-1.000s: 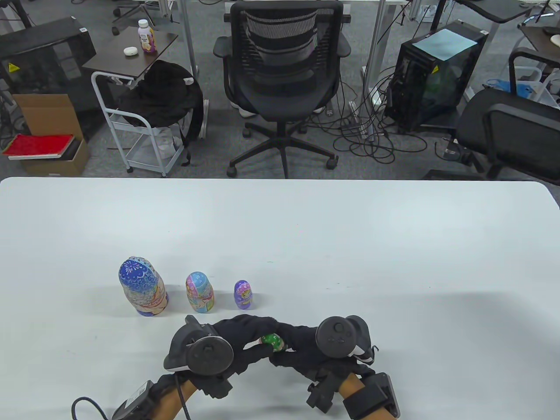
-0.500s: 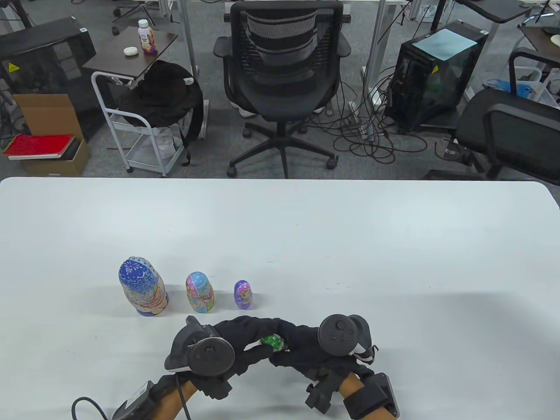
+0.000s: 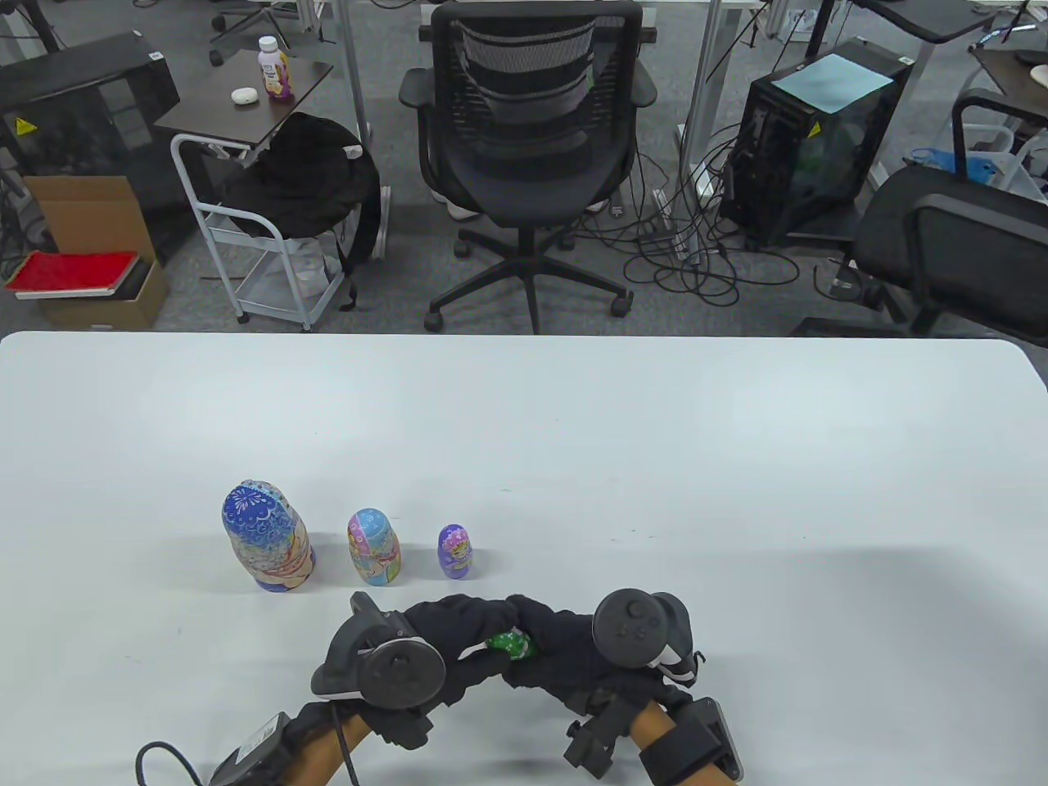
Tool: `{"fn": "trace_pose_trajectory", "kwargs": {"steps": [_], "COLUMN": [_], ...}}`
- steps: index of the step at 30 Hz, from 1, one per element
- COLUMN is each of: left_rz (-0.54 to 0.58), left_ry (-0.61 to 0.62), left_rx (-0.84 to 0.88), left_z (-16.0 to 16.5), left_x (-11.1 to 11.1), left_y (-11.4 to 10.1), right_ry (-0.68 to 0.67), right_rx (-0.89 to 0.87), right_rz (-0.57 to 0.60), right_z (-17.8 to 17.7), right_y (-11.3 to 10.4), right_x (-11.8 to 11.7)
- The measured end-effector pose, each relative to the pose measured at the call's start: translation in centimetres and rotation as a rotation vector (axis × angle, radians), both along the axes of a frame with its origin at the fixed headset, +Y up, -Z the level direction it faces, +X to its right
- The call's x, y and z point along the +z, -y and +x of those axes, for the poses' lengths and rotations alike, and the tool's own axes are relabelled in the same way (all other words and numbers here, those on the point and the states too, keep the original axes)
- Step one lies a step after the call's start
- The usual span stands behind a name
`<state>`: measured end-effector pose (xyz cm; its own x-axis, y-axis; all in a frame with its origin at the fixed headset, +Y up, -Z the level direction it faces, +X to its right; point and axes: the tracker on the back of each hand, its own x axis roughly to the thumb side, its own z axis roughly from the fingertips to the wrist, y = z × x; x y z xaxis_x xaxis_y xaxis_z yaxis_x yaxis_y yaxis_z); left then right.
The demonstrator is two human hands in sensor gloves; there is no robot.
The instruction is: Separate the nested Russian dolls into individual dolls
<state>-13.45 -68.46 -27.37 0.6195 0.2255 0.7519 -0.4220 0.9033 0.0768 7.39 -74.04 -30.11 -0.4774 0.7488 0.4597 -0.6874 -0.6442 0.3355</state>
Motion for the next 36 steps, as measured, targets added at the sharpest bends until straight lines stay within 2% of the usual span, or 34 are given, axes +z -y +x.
{"fn": "trace_pose_trajectory", "kwargs": {"steps": [4,8,12,15,18,25,31,36], "left_rz": [-0.011,-0.01,-0.058,-0.107,-0.106,-0.13,-0.149,-0.154], "left_ry": [-0.013,-0.051,-0.087,-0.106,-0.126,-0.135,-0.145,-0.162], "left_rx": [0.022,-0.036,-0.182,-0.297,-0.394,-0.584,-0.701,-0.747], "left_z": [-0.1,0.0,1.1,2.4,3.7,7.0,8.8,9.3], "left_x": [-0.8,-2.4,-5.2,-7.3,-8.6,-11.7,-12.9,-13.5], "left_y": [-1.0,-2.9,-4.8,-5.1,-4.6,-1.7,0.3,1.5], "right_ry": [-0.029,0.039,0.137,0.166,0.184,0.265,0.314,0.32], "right_rx": [0.028,0.097,0.092,0.047,0.026,-0.072,-0.202,-0.213], "right_rz": [-0.039,0.048,0.104,0.114,0.129,0.13,0.111,0.108], "right_z": [0.6,2.4,4.2,4.9,5.2,7.2,8.8,9.0], "right_y": [-1.0,-1.9,-2.9,-3.2,-3.4,-3.5,-3.7,-3.8], "right_x": [-0.4,-0.4,-0.5,-0.4,-0.3,-0.8,-0.9,-0.9]}}
